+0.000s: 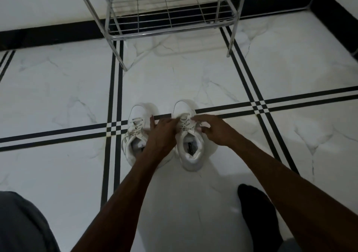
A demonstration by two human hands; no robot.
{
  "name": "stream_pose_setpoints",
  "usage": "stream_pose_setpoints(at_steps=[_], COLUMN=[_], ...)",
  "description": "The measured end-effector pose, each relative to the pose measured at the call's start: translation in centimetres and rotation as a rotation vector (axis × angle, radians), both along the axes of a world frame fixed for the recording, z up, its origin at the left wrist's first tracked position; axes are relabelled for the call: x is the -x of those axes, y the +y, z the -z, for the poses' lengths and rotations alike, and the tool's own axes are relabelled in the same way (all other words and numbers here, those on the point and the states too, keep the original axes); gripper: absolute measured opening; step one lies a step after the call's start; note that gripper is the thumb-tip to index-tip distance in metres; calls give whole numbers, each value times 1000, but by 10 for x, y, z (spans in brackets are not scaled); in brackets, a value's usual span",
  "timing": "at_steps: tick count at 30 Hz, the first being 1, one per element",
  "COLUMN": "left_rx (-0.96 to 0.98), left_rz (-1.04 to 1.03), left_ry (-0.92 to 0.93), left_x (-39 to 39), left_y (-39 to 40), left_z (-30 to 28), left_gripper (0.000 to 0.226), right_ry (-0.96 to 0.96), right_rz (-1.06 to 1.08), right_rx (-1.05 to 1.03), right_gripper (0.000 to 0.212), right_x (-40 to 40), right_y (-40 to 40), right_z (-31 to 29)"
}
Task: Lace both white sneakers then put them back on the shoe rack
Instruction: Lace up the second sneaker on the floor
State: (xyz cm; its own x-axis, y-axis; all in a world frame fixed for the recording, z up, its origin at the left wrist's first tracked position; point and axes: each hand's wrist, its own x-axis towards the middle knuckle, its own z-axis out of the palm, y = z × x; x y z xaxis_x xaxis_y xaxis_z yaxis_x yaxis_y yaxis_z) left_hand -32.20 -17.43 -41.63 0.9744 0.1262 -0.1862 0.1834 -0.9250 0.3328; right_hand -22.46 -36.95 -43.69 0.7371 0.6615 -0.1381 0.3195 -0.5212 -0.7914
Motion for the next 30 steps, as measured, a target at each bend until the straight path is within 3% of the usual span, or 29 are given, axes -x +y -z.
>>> stream_pose_setpoints(at_steps=[3,6,10,15,21,25,27,30], left_rx=[-17,-68,-414,-421,-460,-433,-385,-303], left_rz=[-91,-151,-49,-8,48,14,-3,-24], left_ry=[49,-29,-189,-205,-226,-203,-208,-228], left_x=[1,12,20,24,25,26,24,24], left_y=[-3,-10,-17,0,3,-1,-1,8], left_z=[6,17,17,17,15,19,19,17], left_gripper=[48,37,32,53,54,50,51,50], right_ry=[-112,-270,-607,-768,-594,-504,-433,-231], right_rz=[85,75,-3,-51,-23,71,134,174], right_rx=[17,182,380,345,418,286,282,182], right_gripper=[15,9,34,40,37,41,26,21], right_x=[8,13,9,4,5,7,11,18], right_y=[7,6,6,1,1,1,4,-2], right_z=[5,-2,-13,-9,-4,8,10,3])
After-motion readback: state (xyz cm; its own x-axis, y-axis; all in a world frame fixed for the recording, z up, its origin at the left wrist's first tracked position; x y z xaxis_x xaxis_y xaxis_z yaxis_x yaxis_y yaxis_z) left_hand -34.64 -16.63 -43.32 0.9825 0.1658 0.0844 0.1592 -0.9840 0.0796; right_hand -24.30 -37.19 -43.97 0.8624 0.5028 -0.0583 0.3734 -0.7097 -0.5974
